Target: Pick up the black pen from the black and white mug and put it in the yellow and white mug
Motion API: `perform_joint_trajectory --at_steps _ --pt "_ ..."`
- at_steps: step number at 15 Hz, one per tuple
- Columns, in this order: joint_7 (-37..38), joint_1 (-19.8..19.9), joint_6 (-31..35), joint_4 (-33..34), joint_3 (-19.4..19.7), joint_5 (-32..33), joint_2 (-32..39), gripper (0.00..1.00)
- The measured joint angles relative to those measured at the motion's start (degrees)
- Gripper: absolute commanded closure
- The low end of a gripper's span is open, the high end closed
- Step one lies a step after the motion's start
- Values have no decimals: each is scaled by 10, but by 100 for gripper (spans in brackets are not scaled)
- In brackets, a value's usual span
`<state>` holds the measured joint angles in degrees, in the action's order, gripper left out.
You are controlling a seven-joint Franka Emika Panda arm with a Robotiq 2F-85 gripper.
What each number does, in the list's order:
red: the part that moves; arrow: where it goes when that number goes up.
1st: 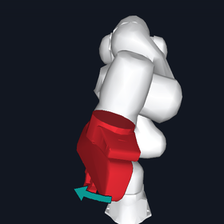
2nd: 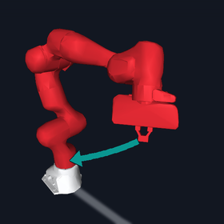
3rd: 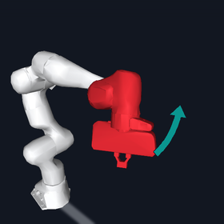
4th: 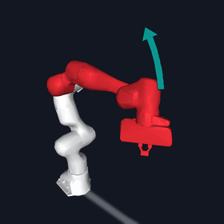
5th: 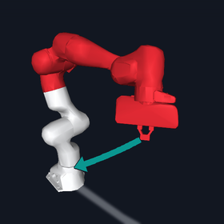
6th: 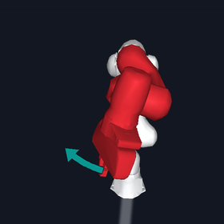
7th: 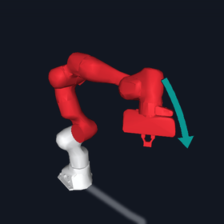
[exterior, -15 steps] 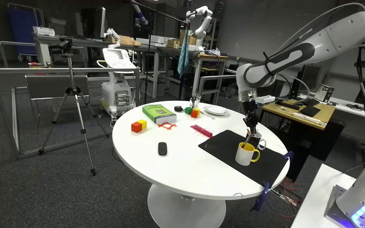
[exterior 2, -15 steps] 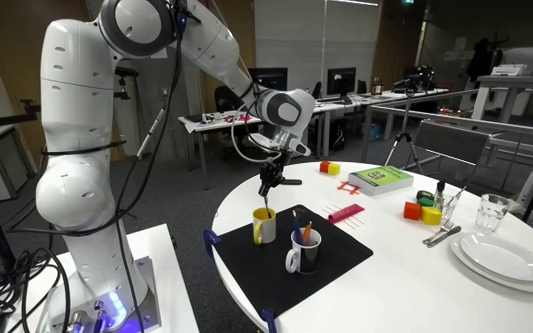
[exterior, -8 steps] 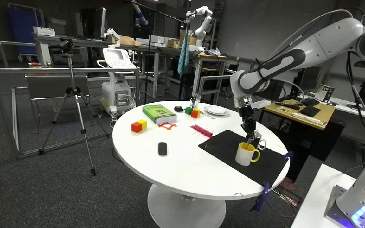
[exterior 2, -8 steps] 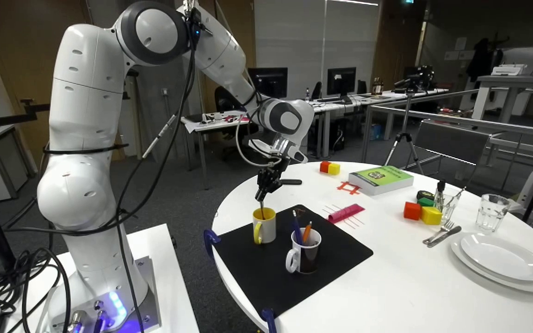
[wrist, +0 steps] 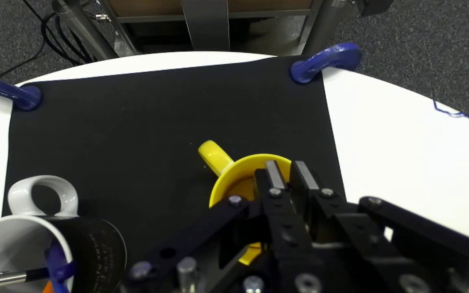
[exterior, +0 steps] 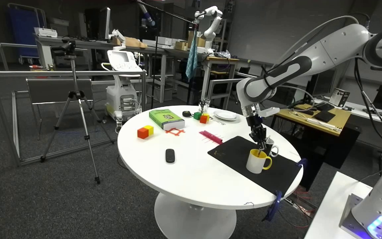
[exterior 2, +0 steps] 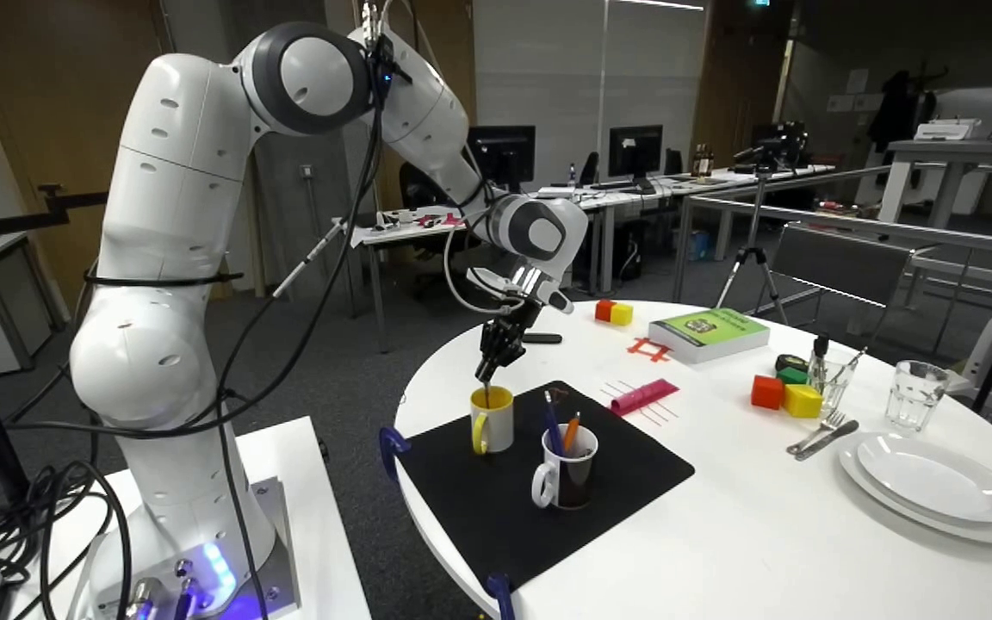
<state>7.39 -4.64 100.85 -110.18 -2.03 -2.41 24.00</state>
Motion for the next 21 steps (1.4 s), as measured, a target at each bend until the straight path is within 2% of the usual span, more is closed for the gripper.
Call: perform_joint_trajectory --at_steps 6,8,14,21 --pt "20 0 0 14 0 4 12 12" --pt "21 0 0 18 0 5 12 0" --pt "21 0 5 24 1 5 -19 0" --pt "52 1 21 -11 7 24 -120 0"
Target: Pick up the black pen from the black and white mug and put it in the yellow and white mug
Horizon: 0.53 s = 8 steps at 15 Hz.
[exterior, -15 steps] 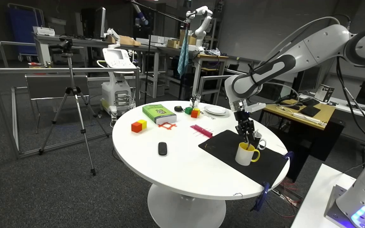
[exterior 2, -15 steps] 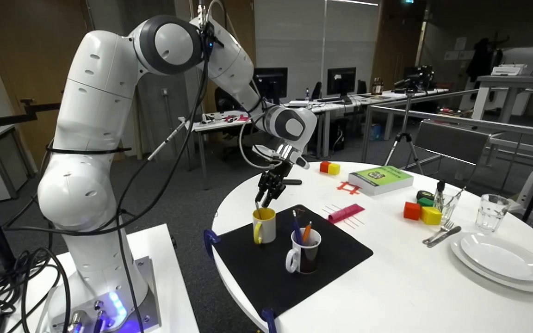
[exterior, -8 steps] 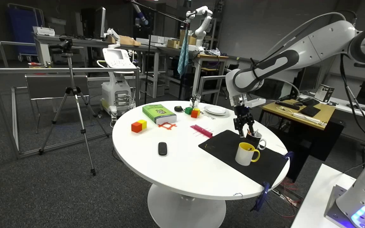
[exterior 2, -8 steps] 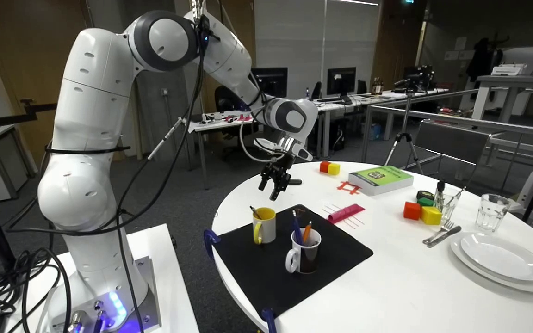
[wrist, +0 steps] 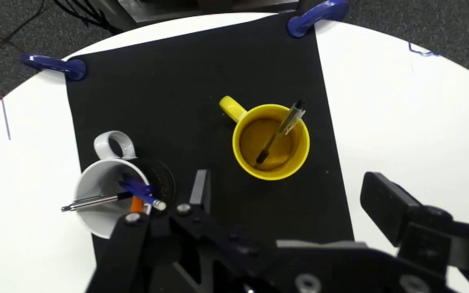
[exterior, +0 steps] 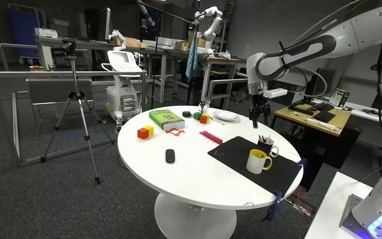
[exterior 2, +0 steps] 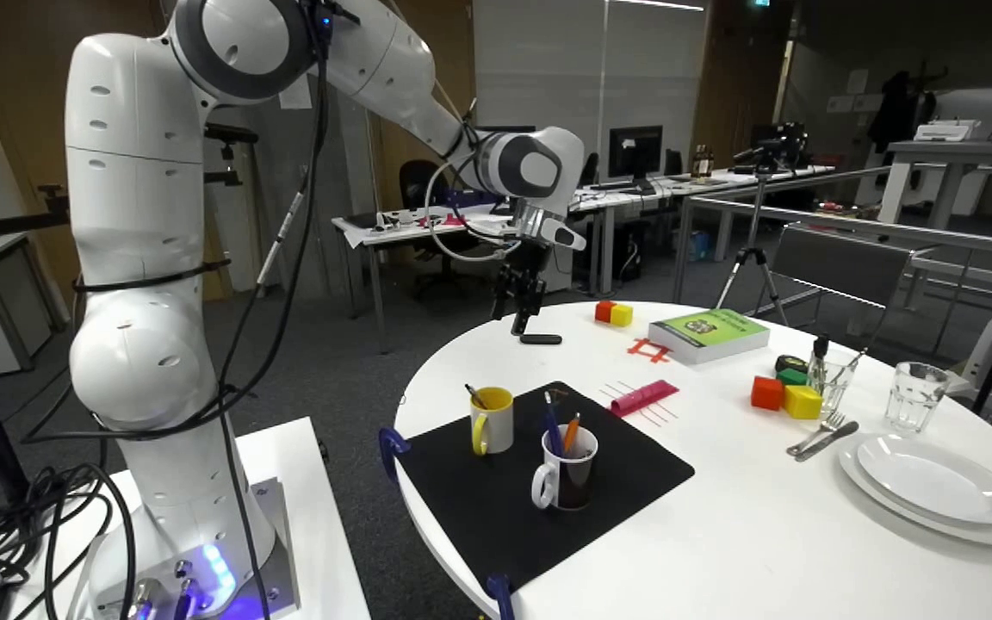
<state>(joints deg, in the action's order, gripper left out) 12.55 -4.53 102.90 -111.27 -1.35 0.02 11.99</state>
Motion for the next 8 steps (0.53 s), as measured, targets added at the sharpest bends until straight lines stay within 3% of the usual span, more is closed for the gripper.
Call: perform_joint_trajectory --at_steps 8 --pt "118 2 61 -105 0 134 -125 0"
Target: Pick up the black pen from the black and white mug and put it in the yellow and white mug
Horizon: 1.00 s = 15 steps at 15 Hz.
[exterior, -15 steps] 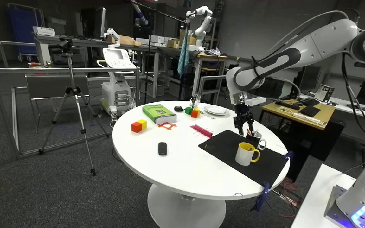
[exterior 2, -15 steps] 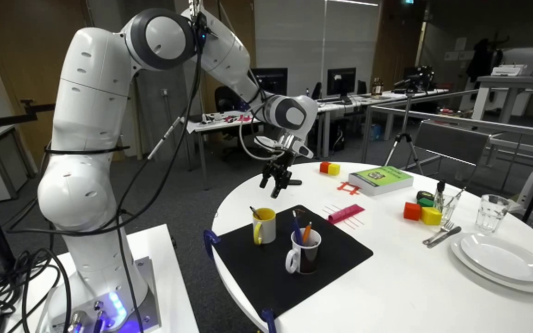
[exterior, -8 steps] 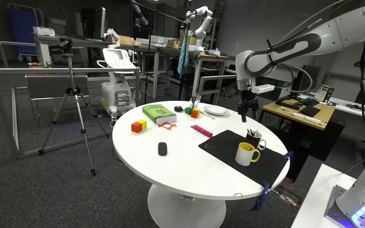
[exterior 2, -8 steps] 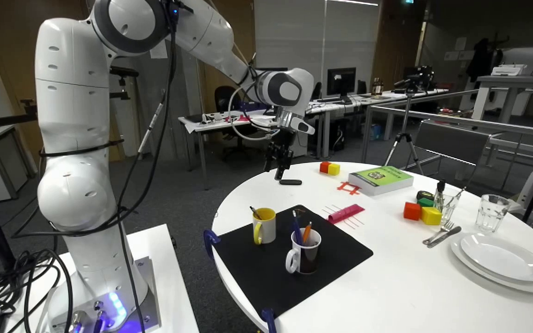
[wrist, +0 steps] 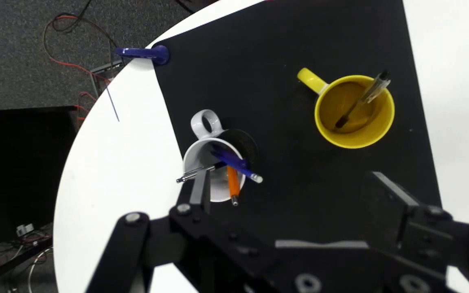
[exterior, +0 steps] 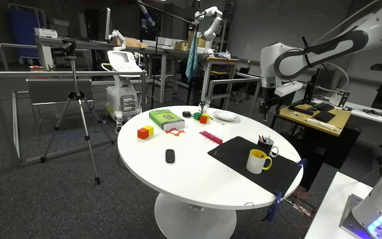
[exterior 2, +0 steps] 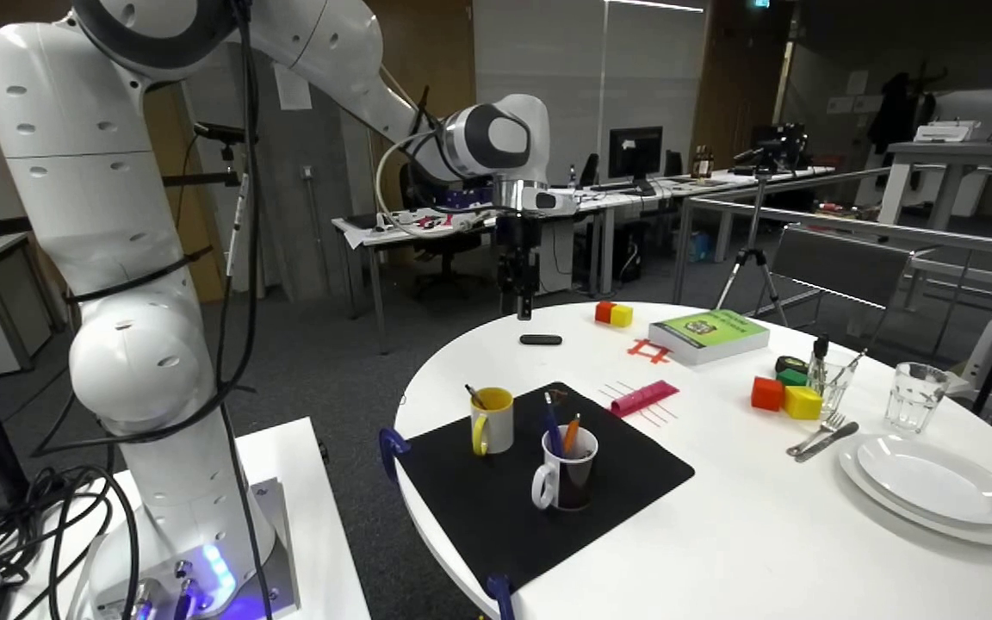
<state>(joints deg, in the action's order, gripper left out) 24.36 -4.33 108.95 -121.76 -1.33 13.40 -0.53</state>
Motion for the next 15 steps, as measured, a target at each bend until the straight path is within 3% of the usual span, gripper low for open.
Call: perform_joint_trajectory --at_steps 5,15 --pt "39 13 45 -62 0 41 -66 0" --pt "14 43 162 -189 0 42 -207 0"
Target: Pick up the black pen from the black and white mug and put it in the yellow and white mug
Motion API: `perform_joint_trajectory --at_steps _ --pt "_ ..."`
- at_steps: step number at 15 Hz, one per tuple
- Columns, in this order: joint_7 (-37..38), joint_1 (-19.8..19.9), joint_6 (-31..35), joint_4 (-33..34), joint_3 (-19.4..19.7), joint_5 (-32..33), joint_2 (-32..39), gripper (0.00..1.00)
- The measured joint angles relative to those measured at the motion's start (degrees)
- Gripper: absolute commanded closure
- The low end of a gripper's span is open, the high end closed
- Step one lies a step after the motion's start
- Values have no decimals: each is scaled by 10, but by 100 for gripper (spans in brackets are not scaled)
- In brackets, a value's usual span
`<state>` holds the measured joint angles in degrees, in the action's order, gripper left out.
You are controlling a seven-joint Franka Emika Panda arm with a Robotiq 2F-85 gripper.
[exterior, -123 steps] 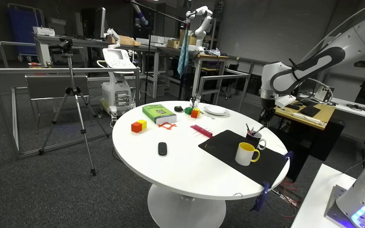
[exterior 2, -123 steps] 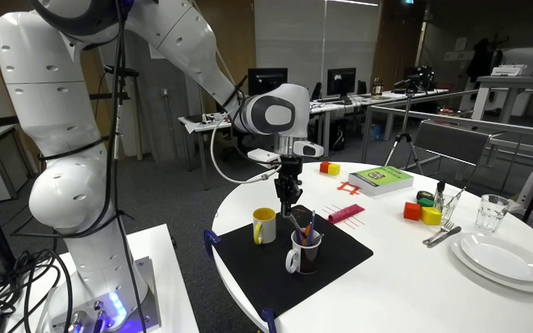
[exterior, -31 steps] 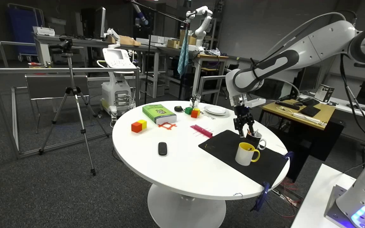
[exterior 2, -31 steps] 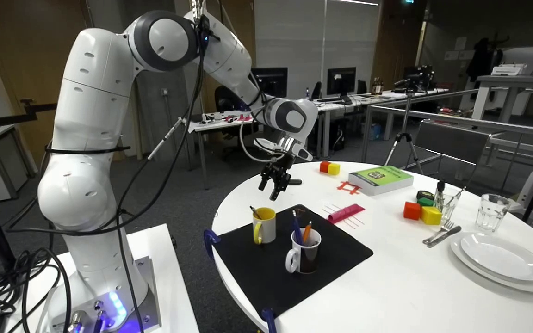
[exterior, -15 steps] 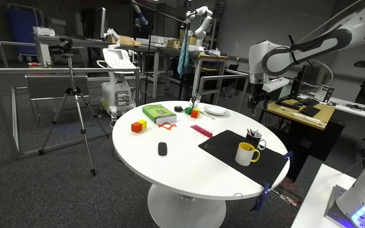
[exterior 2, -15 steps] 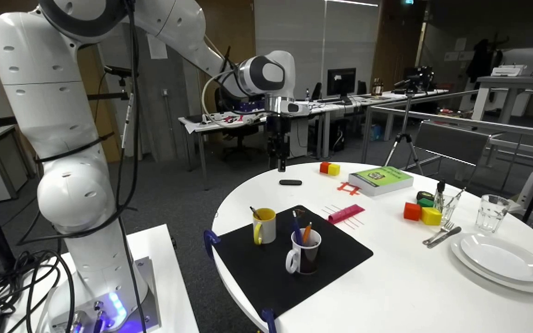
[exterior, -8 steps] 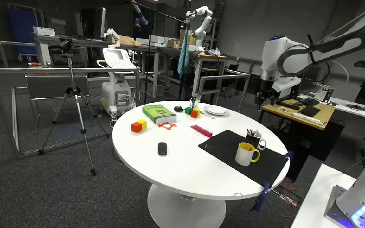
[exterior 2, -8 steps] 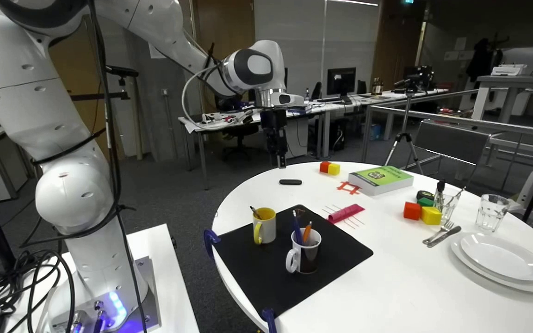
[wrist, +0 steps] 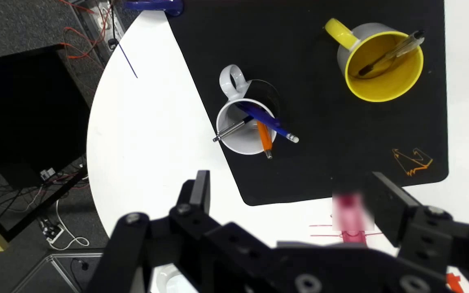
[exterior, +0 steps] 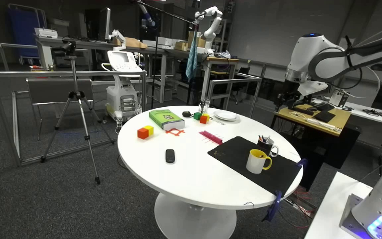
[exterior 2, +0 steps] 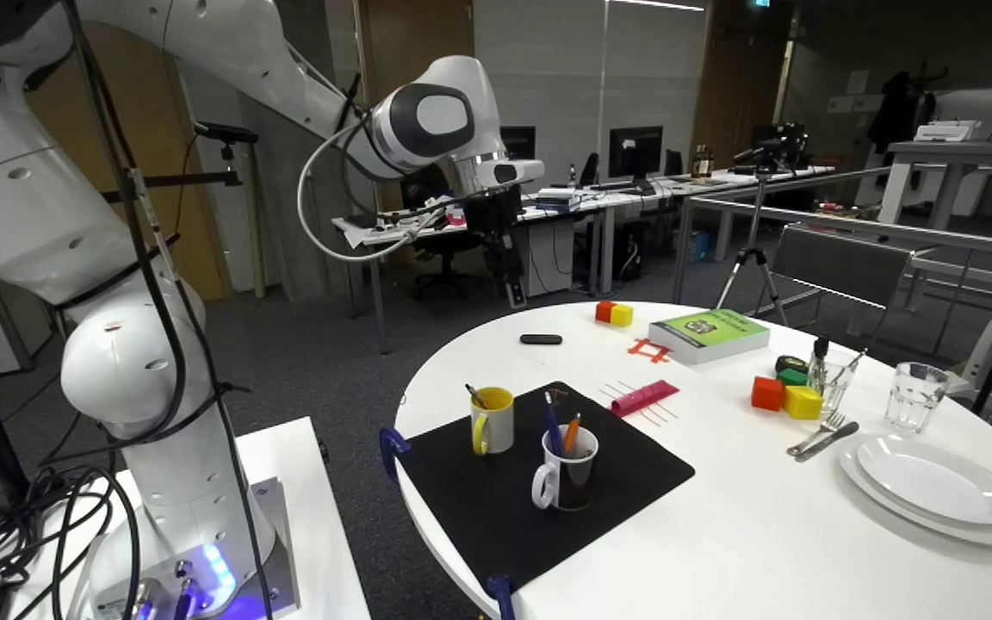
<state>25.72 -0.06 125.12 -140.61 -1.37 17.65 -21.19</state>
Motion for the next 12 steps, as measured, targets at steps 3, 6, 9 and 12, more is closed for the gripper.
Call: perform_joint_trajectory --at_steps 3,6,9,12 --pt "-24 2 11 -23 -1 -6 -28 0" --pt "-23 5 11 -23 -6 -6 -26 0" --pt "-23 9 11 -23 -8 -6 -21 0" --pt "-23 9 11 -23 -8 -6 -21 0"
